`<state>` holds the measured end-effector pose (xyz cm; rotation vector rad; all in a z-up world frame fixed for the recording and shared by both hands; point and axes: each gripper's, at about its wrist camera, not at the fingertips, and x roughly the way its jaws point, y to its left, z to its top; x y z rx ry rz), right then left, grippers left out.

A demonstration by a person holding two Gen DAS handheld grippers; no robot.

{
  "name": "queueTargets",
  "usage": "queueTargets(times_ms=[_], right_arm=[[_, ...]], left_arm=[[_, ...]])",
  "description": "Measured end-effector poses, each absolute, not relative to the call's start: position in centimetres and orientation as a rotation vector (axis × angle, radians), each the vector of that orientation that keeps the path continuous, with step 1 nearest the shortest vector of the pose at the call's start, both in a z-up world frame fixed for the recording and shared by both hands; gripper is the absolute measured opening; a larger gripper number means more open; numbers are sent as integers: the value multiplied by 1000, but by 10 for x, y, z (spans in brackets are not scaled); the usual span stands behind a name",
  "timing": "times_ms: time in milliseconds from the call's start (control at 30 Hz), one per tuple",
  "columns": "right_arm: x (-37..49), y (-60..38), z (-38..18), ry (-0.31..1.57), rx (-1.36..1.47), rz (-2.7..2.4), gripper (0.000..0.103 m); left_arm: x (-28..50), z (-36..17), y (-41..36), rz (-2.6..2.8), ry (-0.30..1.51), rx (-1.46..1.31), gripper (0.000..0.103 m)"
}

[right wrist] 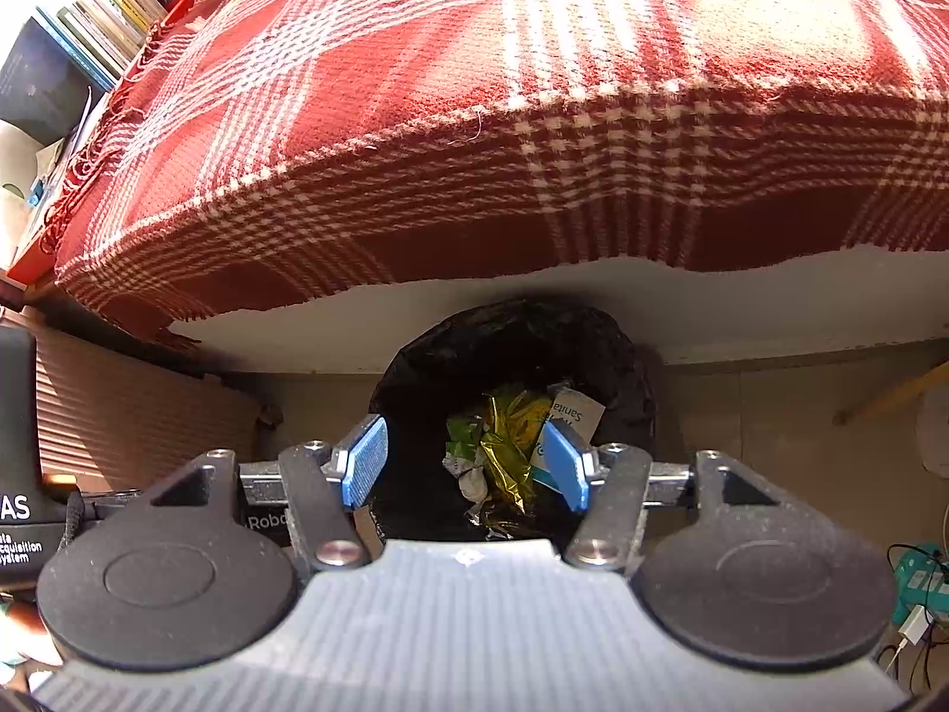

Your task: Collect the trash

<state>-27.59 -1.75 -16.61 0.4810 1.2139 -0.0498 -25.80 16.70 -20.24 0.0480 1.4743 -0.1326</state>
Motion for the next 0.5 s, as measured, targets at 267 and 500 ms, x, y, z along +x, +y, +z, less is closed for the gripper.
queueTargets(times_ms=[267, 500], right_arm=[[-275, -17, -167, 1217, 474, -48, 72], [-275, -17, -167, 1220, 465, -46, 72]], left_arm=[[-257, -205, 168, -134, 1488, 36, 90], [-259, -207, 166, -139, 1482, 53, 90]])
